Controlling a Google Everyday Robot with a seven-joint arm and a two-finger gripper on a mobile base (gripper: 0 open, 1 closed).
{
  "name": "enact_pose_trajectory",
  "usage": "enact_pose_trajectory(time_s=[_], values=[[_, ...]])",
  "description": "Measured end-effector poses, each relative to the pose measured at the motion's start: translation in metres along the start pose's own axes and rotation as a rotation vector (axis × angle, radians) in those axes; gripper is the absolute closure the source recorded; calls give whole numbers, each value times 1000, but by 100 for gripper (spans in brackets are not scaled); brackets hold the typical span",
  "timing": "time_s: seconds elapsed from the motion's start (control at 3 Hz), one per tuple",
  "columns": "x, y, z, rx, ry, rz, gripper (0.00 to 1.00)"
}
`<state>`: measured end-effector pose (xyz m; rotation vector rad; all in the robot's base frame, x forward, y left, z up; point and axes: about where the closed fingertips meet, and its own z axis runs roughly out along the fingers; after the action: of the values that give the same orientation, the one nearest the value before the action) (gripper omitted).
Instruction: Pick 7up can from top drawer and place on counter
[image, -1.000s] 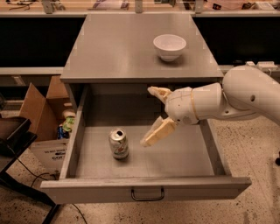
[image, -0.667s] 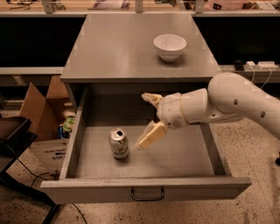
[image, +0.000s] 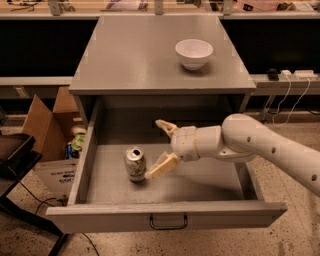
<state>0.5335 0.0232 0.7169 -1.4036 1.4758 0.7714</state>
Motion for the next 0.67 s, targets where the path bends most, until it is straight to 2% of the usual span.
enact_pose_trajectory(time_s=[0.33, 0.67], values=[[8, 2, 14, 6, -30, -20, 0], [7, 17, 45, -42, -56, -25, 0]])
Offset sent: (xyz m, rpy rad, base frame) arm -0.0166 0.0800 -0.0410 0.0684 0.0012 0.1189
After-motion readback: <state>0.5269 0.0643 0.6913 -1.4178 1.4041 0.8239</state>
